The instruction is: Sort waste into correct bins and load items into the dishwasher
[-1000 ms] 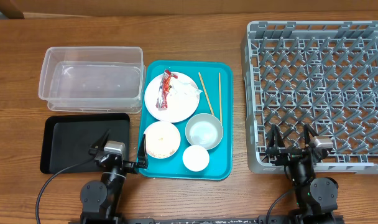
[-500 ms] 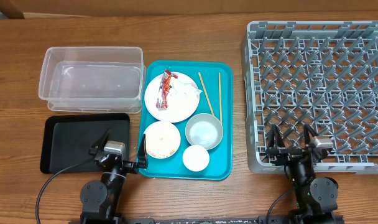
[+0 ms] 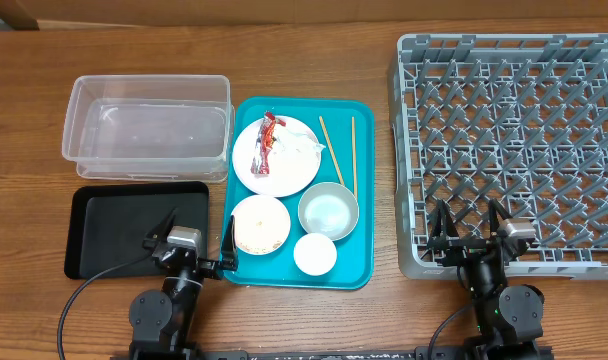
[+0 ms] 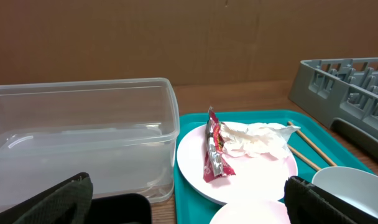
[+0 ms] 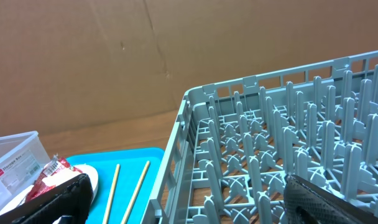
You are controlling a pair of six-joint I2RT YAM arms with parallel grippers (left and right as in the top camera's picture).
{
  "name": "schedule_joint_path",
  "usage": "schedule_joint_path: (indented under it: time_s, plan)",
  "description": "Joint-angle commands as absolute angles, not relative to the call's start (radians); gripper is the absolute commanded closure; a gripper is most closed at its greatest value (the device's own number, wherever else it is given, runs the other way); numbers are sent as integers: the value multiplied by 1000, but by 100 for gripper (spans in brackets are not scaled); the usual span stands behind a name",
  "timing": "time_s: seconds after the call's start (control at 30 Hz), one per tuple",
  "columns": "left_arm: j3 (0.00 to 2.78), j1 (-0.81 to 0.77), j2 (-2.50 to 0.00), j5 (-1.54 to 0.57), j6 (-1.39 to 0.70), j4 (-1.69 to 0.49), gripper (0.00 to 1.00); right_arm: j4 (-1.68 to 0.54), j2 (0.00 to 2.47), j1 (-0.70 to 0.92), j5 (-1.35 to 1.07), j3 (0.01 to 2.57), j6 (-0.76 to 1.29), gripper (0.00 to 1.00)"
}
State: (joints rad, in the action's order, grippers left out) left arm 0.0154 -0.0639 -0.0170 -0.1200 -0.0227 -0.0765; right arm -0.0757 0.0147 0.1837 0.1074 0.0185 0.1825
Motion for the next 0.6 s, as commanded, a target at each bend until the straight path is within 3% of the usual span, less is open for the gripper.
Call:
schedule_joint_path:
  time_s: [0.0, 0.57]
  plan:
    - [8, -59, -11, -123, -30, -73, 0, -72, 5, 182, 102, 8, 183, 0]
    - [8, -59, -11, -121, -31, -41, 0, -72, 5, 182, 102, 8, 183, 0]
